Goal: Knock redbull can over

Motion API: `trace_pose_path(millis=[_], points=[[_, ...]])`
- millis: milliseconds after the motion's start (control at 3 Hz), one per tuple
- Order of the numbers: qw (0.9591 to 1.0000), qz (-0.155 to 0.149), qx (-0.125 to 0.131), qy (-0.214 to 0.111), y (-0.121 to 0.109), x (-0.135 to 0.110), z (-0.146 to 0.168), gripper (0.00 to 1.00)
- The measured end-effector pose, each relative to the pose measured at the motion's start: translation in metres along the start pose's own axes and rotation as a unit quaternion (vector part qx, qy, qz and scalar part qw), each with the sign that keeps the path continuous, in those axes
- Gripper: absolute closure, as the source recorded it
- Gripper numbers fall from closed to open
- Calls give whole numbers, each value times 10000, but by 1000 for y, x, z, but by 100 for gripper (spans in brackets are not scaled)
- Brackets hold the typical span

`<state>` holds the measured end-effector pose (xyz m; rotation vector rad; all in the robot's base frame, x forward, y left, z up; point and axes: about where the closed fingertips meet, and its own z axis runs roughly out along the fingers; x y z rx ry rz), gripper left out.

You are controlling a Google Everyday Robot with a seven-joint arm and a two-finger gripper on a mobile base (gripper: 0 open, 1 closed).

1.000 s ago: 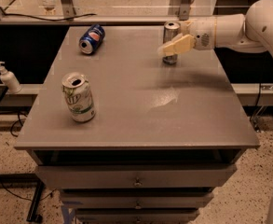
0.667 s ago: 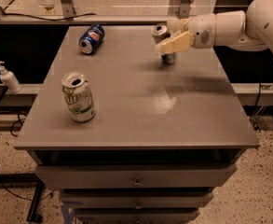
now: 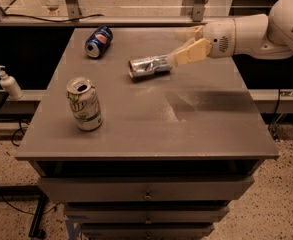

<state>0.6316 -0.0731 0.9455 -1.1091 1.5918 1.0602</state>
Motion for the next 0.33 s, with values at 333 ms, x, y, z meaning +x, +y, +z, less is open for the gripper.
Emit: trace_pose_path(millis=[333], points=[[9998,-73,-18,209,4,5,-10,0]])
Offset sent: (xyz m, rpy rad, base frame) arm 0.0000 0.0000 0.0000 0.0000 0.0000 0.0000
